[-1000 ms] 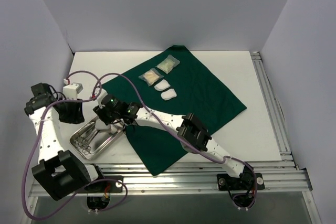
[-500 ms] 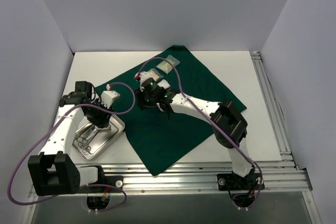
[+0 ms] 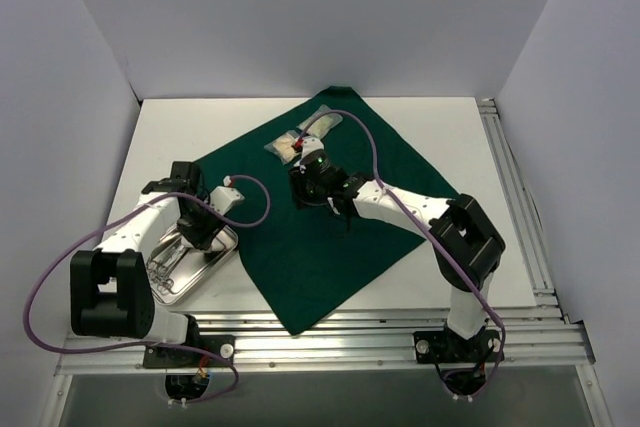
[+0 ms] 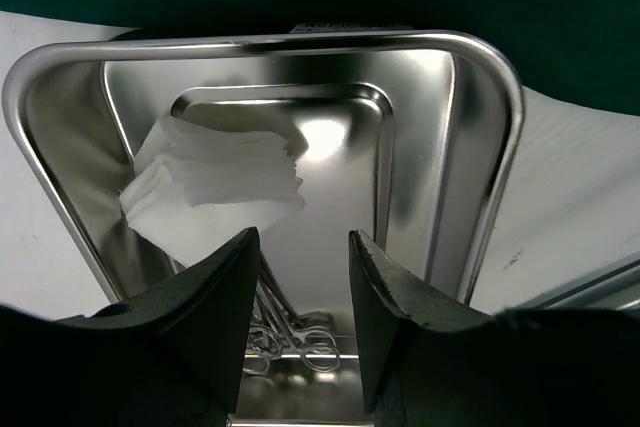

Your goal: Prepare the surgical pack

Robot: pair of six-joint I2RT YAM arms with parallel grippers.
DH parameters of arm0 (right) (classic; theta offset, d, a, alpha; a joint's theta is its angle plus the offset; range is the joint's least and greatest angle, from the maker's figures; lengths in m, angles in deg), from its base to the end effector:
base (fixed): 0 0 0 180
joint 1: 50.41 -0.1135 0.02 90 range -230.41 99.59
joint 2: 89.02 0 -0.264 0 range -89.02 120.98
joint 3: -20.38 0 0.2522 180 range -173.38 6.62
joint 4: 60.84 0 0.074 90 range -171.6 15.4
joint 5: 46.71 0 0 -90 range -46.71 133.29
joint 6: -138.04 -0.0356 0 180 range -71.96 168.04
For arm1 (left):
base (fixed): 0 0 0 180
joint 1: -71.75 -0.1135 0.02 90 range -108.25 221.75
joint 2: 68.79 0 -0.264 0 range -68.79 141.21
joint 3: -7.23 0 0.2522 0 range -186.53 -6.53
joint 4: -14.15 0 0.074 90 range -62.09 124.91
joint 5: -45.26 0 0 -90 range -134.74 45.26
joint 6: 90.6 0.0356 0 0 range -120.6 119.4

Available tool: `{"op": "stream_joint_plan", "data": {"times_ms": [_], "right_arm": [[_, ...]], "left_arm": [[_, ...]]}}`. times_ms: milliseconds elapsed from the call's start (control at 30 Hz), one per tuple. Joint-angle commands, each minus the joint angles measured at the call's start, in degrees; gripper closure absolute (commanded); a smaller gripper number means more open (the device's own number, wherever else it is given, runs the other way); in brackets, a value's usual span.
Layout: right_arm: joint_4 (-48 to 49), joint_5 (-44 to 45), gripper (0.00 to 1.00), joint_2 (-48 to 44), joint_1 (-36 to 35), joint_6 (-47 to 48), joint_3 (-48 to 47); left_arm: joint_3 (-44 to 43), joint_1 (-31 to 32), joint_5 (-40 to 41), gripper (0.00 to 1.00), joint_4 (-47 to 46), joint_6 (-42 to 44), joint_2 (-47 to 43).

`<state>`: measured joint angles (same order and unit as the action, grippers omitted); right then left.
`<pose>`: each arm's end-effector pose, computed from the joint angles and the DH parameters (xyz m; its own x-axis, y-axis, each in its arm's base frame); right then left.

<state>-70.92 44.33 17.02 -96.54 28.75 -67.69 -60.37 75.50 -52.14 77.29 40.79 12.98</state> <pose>0.2982 0.3092 0.2379 -0.5420 -0.0873 -0.8358 -0.5622 0.7769 0.2835 0.2499 -0.0210 0.2064 -0.6688 0.7009 -0.2479 0.7135 0.6988 0.0510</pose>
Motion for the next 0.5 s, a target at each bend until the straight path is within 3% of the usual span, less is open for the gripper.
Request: {"op": "stream_joint_plan", "data": {"times_ms": [0, 467], "right_arm": [[1.2, 2.0, 0.61, -3.8, 0.5, -0.3, 0.9], [0.9, 2.7, 0.61, -6.5, 1.5, -0.1, 3.2]], "left_arm": [[0.7, 0.4, 2.6, 0.5, -5.8, 1.3, 1.0], [2.3, 2.2, 6.9, 0.5, -14.4, -1.4, 6.4]]}}
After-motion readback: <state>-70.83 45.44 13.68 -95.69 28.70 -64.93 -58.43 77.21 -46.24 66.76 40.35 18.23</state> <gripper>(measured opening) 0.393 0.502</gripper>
